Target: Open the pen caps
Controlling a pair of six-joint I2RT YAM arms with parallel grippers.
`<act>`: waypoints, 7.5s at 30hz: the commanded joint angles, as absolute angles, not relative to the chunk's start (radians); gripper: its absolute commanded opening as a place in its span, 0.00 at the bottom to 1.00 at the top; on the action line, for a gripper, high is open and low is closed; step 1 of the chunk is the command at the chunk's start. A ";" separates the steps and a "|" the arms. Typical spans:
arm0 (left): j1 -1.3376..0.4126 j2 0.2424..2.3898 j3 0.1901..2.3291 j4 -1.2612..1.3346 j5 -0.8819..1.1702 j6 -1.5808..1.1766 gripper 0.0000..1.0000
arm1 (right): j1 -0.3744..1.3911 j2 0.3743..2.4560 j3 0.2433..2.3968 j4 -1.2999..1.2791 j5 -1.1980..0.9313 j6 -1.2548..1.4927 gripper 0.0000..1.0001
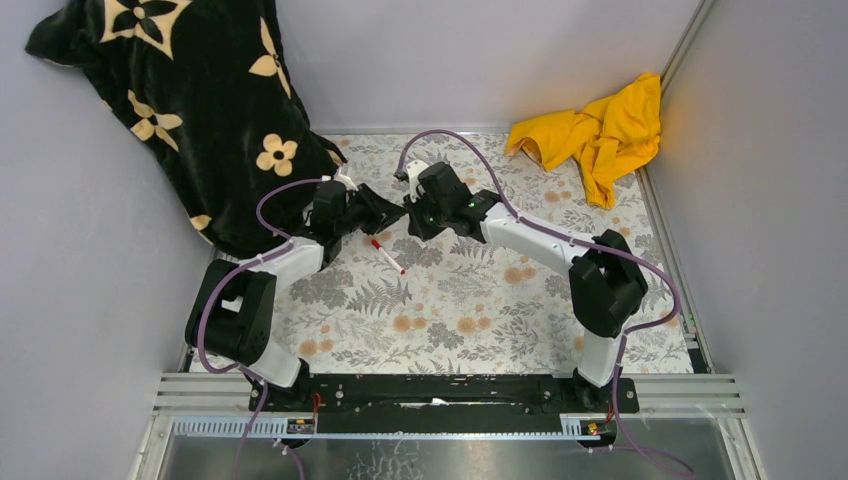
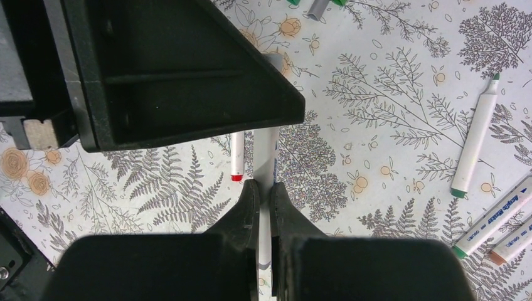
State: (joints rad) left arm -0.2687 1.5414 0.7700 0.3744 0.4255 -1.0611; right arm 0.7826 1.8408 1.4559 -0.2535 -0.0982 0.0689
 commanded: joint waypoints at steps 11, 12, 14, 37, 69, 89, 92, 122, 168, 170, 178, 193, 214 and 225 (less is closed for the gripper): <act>-0.276 1.525 0.777 0.443 0.449 -1.029 0.00 | 0.768 1.849 1.497 -0.241 -0.151 0.070 0.06; -0.276 1.529 0.781 0.441 0.453 -1.028 0.00 | 0.768 1.849 1.498 -0.239 -0.156 0.070 0.12; -0.276 1.535 0.791 0.435 0.463 -1.028 0.00 | 0.767 1.847 1.500 -0.238 -0.162 0.070 0.23; -0.278 1.581 0.781 0.529 0.546 -1.142 0.00 | 0.733 1.848 1.480 -0.191 -0.217 0.104 0.00; -0.091 1.797 1.120 -0.076 0.124 -0.741 0.09 | 0.660 1.866 1.389 -0.283 0.070 0.166 0.00; -0.127 1.761 1.086 -0.119 0.007 -0.784 0.39 | 0.619 2.127 1.638 -0.372 0.107 0.093 0.00; -0.130 1.738 1.071 -0.111 0.018 -0.794 0.40 | 0.616 2.180 1.714 -0.407 0.106 0.087 0.00; -0.193 1.630 1.010 -0.077 0.034 -0.821 0.40 | 0.518 2.282 1.717 -0.508 0.303 0.307 0.00; -0.190 1.524 0.955 -0.076 0.003 -0.854 0.39 | 0.693 1.894 1.575 -0.386 0.125 0.072 0.35; -0.179 1.499 0.925 -0.065 0.003 -0.876 0.40 | 0.725 1.887 1.566 -0.385 0.084 0.055 0.36; -0.129 1.364 0.782 -0.043 0.004 -0.946 0.61 | 0.815 1.954 1.595 -0.373 0.003 0.050 0.37; -0.079 1.237 0.708 -0.043 0.022 -0.979 0.72 | 0.909 2.137 1.734 -0.413 -0.019 0.076 0.39; -0.053 1.196 0.663 -0.017 0.038 -1.000 0.72 | 0.930 2.267 1.817 -0.459 0.029 0.078 0.39; -0.046 1.196 0.648 -0.012 0.041 -1.010 0.72 | 0.930 2.318 1.857 -0.528 0.022 0.083 0.16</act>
State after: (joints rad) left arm -0.0559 1.2140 0.6632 -0.0605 0.0372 -1.0000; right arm 0.9222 2.2959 1.8206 -0.4839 0.0174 0.0757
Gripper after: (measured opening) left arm 0.717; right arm 0.268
